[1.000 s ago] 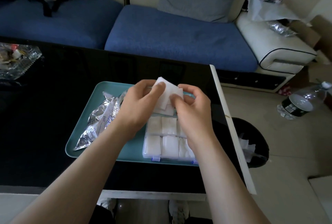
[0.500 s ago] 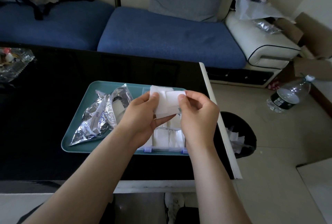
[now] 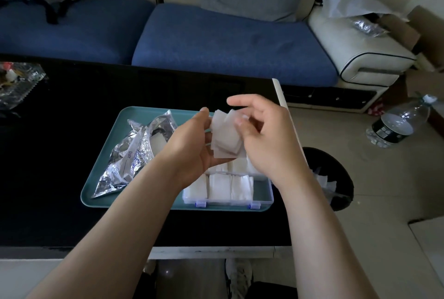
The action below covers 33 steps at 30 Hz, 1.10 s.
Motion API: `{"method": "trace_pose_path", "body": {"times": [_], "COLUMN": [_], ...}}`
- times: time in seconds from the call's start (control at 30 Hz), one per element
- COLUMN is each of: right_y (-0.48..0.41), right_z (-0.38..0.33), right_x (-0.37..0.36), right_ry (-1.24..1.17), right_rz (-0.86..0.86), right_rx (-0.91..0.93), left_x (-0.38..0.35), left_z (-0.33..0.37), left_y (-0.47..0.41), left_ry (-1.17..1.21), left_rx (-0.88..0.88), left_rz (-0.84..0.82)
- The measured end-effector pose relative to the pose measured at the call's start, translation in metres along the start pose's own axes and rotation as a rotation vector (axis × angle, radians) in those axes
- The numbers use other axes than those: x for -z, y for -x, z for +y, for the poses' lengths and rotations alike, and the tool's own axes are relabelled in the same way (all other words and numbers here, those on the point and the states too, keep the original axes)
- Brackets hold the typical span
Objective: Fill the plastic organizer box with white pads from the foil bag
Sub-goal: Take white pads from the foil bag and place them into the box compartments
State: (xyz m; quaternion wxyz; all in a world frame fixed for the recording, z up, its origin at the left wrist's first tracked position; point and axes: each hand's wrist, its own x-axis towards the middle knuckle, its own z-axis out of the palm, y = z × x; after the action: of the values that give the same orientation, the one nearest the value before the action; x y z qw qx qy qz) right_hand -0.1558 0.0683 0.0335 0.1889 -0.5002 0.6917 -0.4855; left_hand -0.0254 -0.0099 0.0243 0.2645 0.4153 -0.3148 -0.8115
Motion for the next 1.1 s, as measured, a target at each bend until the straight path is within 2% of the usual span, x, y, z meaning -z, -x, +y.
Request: {"method": "trace_pose_path", "body": {"times": [0.1,0.23,0.43,0.53,0.7,0.87,0.93,1.1], "right_y": [0.000,-0.001,-0.001,-0.003,-0.005,-0.005,-0.004,-0.004], "right_z": [0.000,0.006,0.008,0.010,0.013,0.019,0.019,0.017], "right_x": [-0.005,-0.011,-0.013,-0.013,-0.009,-0.007,-0.008,-0.006], "right_ry": [0.018,0.078,0.253,0.243,0.038,-0.031,0.011,0.070], "right_rz": [-0.064,0.013,0.118,0.093,0.008,0.065,0.110,0.331], "right_rx": [-0.019,0.005,0.057,-0.060,-0.246,-0.318,-0.301,-0.220], "left_x": [-0.002,0.000,0.011,0.013,0.017,0.018,0.017,0.020], "left_z": [0.001,0.001,-0.003,-0.002,-0.003,-0.005,-0.005,-0.006], "left_y": [0.004,0.005,-0.001,-0.003,-0.007,-0.009,-0.010,-0.012], "left_ry": [-0.038,-0.074,-0.329,-0.420,-0.527,-0.614,-0.647,-0.670], "left_rx": [0.030,0.040,-0.114,-0.152,-0.187,-0.241,-0.266,-0.240], "left_rz": [-0.072,-0.125,-0.108,-0.092,-0.076,-0.074,-0.063,-0.012]}}
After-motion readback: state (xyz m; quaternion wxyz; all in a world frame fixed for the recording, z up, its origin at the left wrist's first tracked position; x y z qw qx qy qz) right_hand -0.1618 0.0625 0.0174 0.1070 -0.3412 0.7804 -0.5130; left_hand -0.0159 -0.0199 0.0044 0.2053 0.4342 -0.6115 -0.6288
